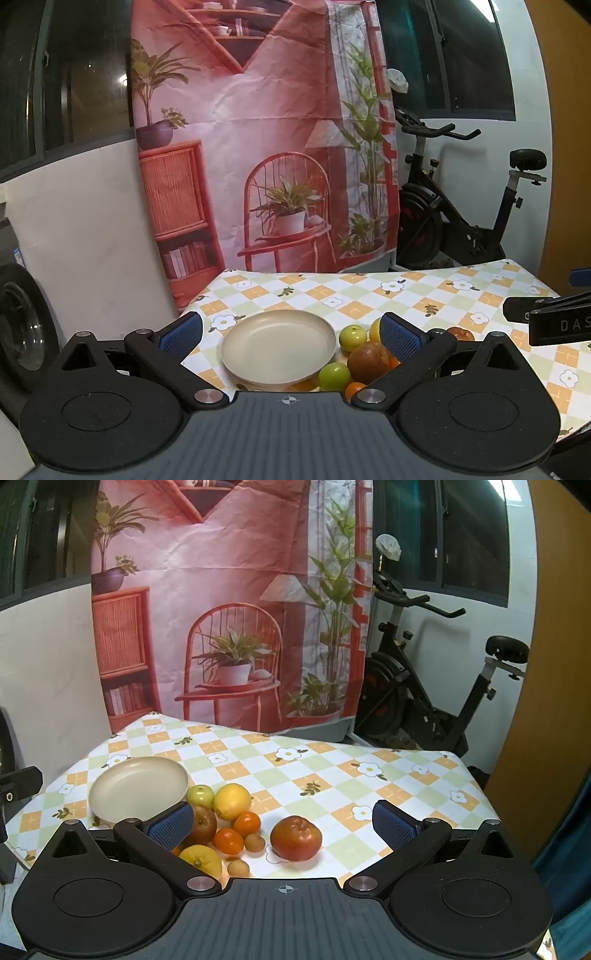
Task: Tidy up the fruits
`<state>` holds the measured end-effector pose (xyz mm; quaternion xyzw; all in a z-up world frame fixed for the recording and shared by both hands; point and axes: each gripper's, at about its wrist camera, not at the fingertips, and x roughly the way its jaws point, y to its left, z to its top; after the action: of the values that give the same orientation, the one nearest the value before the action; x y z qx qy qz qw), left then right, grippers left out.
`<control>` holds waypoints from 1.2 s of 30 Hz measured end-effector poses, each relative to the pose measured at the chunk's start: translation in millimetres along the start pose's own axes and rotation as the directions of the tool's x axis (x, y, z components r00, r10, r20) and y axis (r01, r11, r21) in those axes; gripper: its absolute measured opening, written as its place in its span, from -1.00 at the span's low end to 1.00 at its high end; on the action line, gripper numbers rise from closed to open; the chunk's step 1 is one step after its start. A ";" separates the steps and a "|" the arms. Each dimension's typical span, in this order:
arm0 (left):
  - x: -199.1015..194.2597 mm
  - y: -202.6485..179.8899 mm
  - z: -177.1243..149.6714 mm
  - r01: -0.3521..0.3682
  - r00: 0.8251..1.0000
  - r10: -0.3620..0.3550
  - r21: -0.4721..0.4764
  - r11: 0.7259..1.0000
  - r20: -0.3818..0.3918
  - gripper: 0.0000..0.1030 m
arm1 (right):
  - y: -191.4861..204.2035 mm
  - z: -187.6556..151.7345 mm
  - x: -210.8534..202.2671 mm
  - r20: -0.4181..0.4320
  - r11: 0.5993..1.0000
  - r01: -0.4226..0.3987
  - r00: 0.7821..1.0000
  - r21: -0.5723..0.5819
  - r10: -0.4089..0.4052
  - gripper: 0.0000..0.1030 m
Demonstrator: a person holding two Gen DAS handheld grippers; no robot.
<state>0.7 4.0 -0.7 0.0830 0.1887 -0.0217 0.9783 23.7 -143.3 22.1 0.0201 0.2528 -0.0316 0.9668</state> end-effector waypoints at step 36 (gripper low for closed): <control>-2.1 -2.4 -0.6 0.005 1.000 -0.005 0.003 1.000 0.008 1.00 | 1.3 -0.2 -0.6 0.004 1.000 0.003 1.000 -0.005 -0.003 0.99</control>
<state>-1.7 1.8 -0.8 0.0840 0.1847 -0.0245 0.9789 23.1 -141.9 22.3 0.0174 0.2510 -0.0327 0.9673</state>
